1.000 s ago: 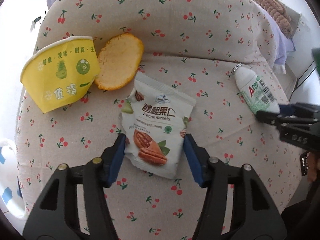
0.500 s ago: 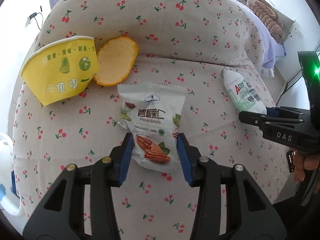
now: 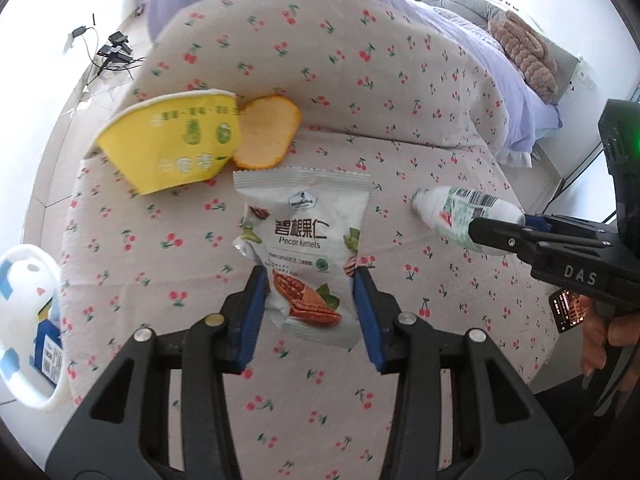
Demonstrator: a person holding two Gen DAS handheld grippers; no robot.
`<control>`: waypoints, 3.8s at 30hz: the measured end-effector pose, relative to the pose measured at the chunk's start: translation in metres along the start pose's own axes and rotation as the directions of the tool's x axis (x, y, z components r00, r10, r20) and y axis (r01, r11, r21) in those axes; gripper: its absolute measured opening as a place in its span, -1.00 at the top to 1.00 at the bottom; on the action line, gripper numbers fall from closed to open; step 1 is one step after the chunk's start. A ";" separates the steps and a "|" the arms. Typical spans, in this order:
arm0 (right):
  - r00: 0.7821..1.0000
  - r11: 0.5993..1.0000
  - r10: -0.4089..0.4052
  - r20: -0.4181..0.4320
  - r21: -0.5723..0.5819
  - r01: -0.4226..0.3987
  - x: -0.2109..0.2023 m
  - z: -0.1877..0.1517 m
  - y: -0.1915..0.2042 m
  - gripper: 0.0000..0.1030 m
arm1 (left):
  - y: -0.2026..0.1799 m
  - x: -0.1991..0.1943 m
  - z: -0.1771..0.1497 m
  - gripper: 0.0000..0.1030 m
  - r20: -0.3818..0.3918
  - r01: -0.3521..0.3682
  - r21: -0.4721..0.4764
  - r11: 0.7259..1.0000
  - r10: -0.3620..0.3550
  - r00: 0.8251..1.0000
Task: Collect trash
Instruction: 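Grasp the pecan kernels bag with the left gripper while the right gripper holds the bottle, then carry the bag and bottle over the wastebasket and open both grippers, then reach the left gripper to the yellow paper cup and grasp its rim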
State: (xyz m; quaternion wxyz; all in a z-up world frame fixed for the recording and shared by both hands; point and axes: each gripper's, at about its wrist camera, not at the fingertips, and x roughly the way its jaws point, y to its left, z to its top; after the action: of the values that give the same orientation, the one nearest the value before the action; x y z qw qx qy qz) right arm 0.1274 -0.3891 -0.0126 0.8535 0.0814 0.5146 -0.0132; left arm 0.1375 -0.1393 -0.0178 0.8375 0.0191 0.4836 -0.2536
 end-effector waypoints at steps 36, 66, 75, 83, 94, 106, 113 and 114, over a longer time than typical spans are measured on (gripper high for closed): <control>0.983 0.951 0.181 0.030 -0.258 -0.167 -0.009 0.000 0.196 0.33 | 0.141 -0.084 -0.053 0.12 0.094 -0.131 -0.270 0.954 0.162 0.982; 0.960 0.920 0.274 -0.064 -0.273 -0.281 0.059 0.008 0.304 0.33 | 0.235 -0.085 -0.086 -0.98 -0.034 -0.298 -0.491 0.819 0.324 0.946; 0.945 0.909 0.315 -0.082 -0.259 -0.326 0.071 0.008 0.322 0.33 | 0.238 -0.099 -0.098 -0.98 -0.062 -0.300 -0.528 0.795 0.316 0.947; 0.927 0.898 0.375 -0.007 -0.244 -0.365 0.064 0.012 0.324 -0.58 | 0.236 -0.104 -0.102 -0.99 -0.067 -0.325 -0.515 0.793 0.341 0.938; 0.954 0.928 0.299 0.025 -0.242 -0.284 0.038 0.015 0.300 -0.64 | 0.225 -0.102 -0.095 -0.99 -0.064 -0.322 -0.492 0.809 0.336 0.940; 0.971 0.949 0.233 0.051 -0.231 -0.216 0.010 0.011 0.252 -0.64 | 0.191 -0.098 -0.074 -0.99 -0.025 -0.281 -0.439 0.854 0.301 0.953; 0.977 0.961 0.204 0.068 -0.206 -0.187 0.000 0.010 0.223 -0.64 | 0.168 -0.089 -0.060 -0.99 -0.013 -0.275 -0.387 0.880 0.293 0.956; 0.977 0.962 0.201 0.069 -0.203 -0.184 -0.001 0.010 0.219 -0.64 | 0.165 -0.089 -0.059 -0.99 -0.012 -0.274 -0.383 0.882 0.292 0.956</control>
State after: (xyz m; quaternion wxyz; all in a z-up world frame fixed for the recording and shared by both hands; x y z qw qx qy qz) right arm 0.1591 -0.1743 0.0209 0.8766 0.0461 0.4645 0.1169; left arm 0.1277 0.0567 -0.0118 0.8642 -0.0791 0.4960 -0.0304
